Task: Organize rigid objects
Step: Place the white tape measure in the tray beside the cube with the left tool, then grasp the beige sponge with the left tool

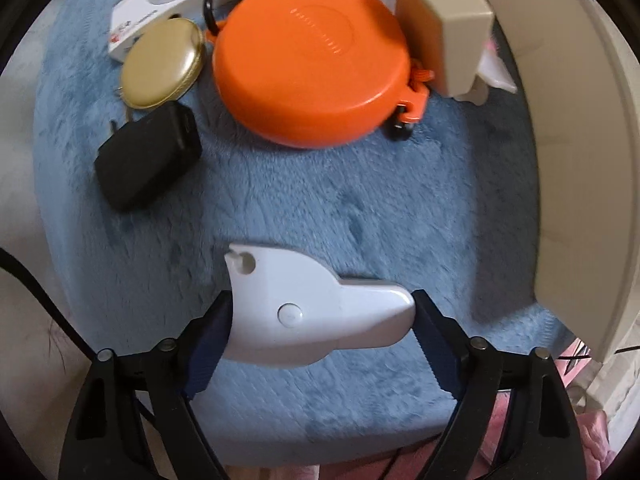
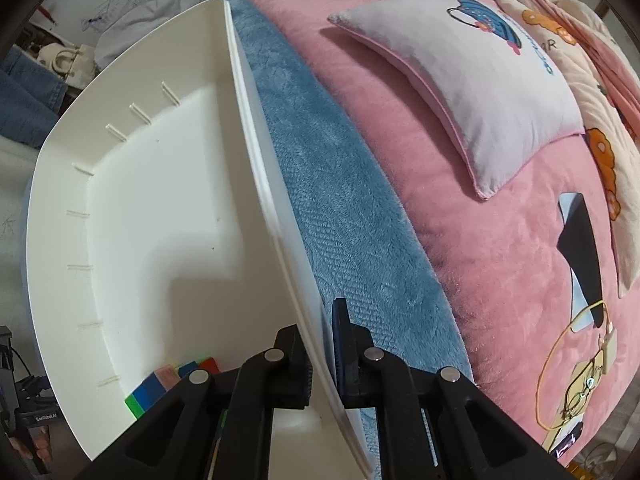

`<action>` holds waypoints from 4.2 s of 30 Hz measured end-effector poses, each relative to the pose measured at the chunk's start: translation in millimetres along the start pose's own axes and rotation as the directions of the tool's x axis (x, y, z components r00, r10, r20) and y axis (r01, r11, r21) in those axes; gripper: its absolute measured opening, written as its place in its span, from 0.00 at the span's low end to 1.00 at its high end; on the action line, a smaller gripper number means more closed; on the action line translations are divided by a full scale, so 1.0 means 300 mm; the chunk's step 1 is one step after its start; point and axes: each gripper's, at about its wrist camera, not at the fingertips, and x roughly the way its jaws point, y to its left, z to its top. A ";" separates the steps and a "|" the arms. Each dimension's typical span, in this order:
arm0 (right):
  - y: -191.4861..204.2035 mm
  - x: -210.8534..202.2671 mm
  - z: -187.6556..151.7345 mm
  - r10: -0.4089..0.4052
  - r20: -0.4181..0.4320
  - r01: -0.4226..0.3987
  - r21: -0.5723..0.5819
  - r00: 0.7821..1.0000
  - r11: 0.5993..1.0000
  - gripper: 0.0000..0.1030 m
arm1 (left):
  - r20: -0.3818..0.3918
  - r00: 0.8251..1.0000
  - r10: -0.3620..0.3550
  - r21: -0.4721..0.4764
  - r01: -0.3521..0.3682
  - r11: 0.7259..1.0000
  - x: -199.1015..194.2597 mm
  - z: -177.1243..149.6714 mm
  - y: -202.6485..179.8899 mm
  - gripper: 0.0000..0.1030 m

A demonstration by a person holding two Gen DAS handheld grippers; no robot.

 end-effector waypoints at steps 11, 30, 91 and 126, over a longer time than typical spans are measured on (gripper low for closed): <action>0.006 -0.005 -0.004 0.041 -0.032 -0.044 -0.127 0.999 0.991 0.07 | 0.119 0.993 0.007 -0.072 0.002 0.997 -0.171 -0.102 -0.110 0.83; 0.006 -0.024 -0.022 0.085 -0.086 -0.109 -0.332 0.993 0.937 0.07 | 0.299 0.954 0.022 -0.018 -0.017 1.000 -0.440 -0.172 -0.369 0.83; 0.010 -0.013 0.000 0.036 -0.122 -0.065 -0.249 0.992 0.966 0.07 | 0.414 0.910 0.029 -0.110 0.018 0.994 -0.461 -0.065 -0.194 0.90; 0.000 0.029 0.023 -0.012 -0.177 -0.005 -0.096 0.984 0.995 0.07 | 0.311 0.889 -0.337 -0.394 0.444 0.805 -0.203 0.242 0.080 0.38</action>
